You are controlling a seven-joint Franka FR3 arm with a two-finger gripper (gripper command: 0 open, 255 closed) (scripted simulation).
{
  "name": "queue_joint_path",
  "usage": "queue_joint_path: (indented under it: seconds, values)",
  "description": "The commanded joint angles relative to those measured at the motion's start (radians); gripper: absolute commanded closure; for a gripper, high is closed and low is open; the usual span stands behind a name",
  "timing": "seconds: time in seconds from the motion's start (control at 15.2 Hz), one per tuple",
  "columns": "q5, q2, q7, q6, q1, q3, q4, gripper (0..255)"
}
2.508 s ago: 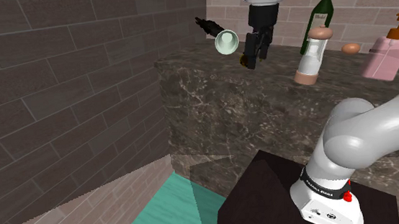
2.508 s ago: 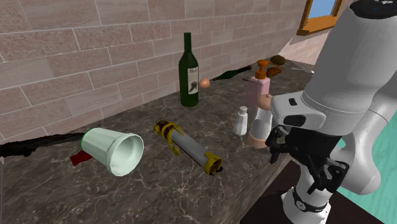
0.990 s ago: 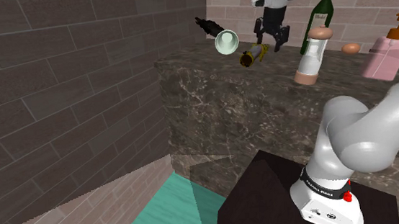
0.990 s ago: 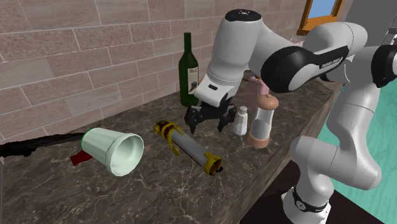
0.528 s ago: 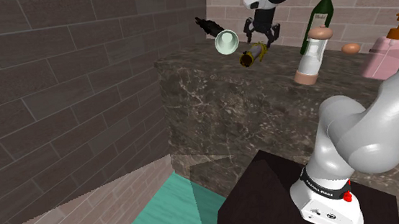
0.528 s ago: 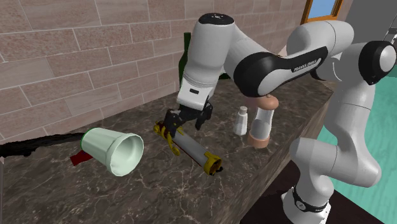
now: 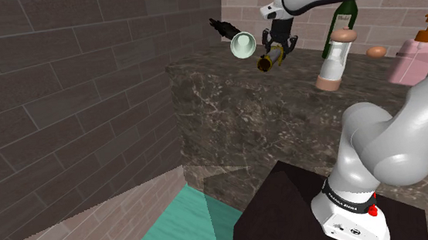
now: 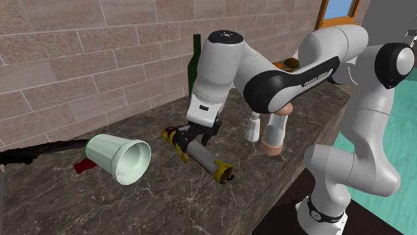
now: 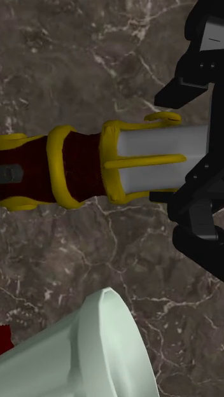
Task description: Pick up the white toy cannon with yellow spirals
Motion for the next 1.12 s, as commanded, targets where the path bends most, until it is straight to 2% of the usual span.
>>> queue_joint_path:
  seconds: [0.0, 0.53, 1.06]
  values:
    - [-0.001, 0.000, 0.001, 0.002, 0.000, -0.001, -0.003, 255]
    - [-0.001, 0.000, 0.002, 0.004, 0.000, -0.001, -0.005, 255]
    - [0.029, 0.012, -0.027, -0.091, 0.012, 0.027, 0.102, 255]
